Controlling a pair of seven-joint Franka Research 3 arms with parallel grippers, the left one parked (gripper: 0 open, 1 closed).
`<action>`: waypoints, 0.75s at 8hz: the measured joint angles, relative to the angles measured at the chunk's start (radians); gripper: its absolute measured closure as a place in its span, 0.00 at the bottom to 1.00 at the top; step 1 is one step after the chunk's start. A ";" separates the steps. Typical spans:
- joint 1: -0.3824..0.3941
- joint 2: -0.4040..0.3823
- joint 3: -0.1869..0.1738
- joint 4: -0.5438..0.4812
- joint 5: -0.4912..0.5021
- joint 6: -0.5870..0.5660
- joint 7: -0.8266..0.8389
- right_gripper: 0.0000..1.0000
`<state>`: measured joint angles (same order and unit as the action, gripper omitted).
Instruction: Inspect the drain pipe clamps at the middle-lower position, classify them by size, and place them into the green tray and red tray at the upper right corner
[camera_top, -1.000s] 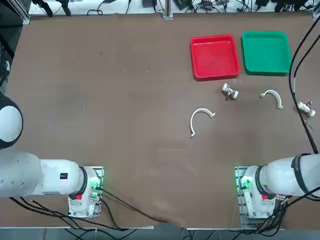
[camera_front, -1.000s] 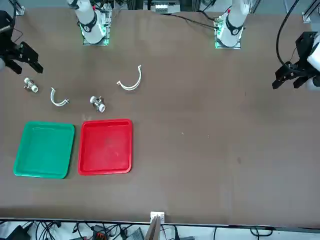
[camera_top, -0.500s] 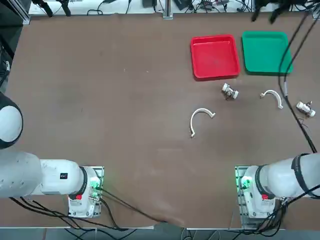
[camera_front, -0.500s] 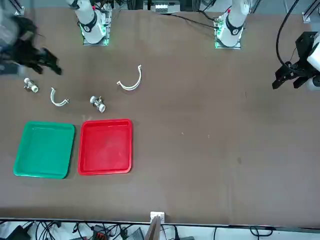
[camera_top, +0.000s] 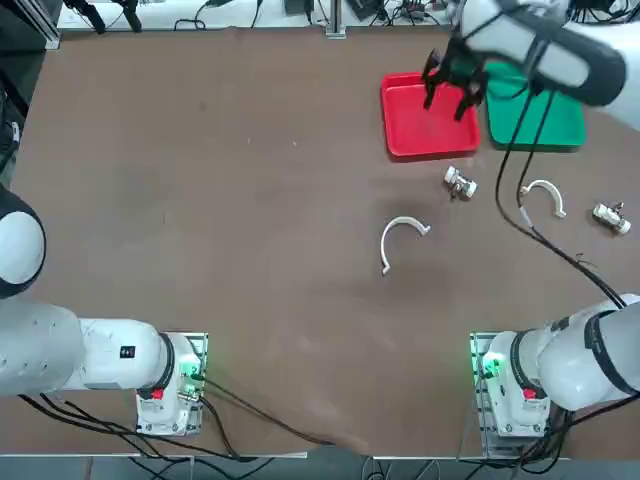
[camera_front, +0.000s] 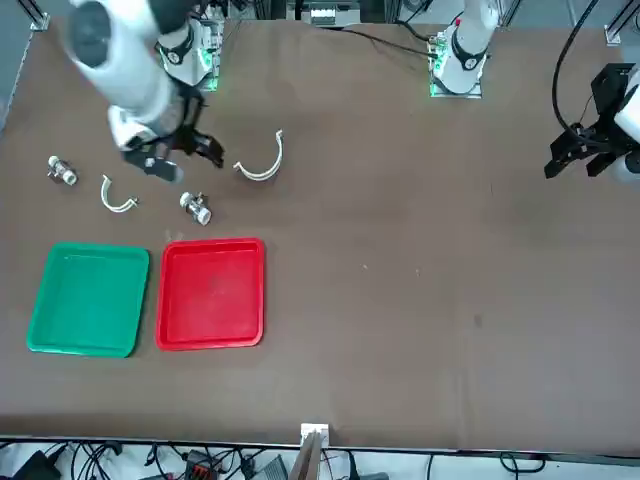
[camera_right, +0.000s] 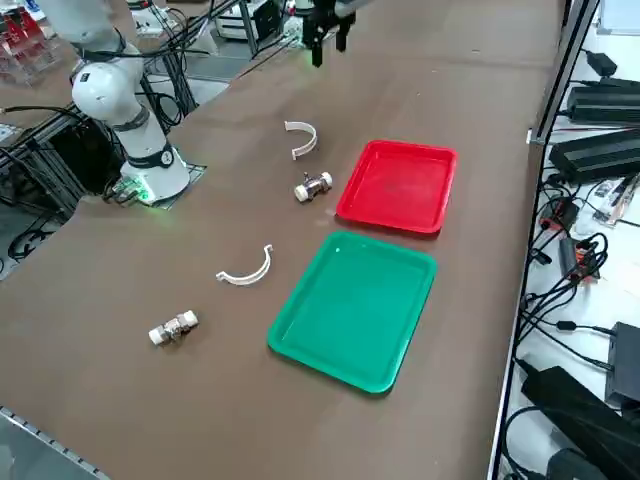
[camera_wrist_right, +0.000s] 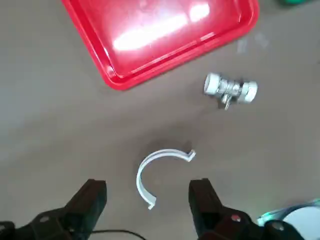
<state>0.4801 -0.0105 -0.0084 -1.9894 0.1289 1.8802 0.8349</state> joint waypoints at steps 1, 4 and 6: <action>0.046 0.000 0.000 -0.093 0.003 0.097 0.071 0.00; 0.151 0.026 -0.001 -0.302 0.005 0.356 0.261 0.00; 0.213 0.097 -0.001 -0.337 0.006 0.484 0.398 0.00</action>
<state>0.6934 0.0870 -0.0097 -2.3266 0.1345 2.3639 1.2332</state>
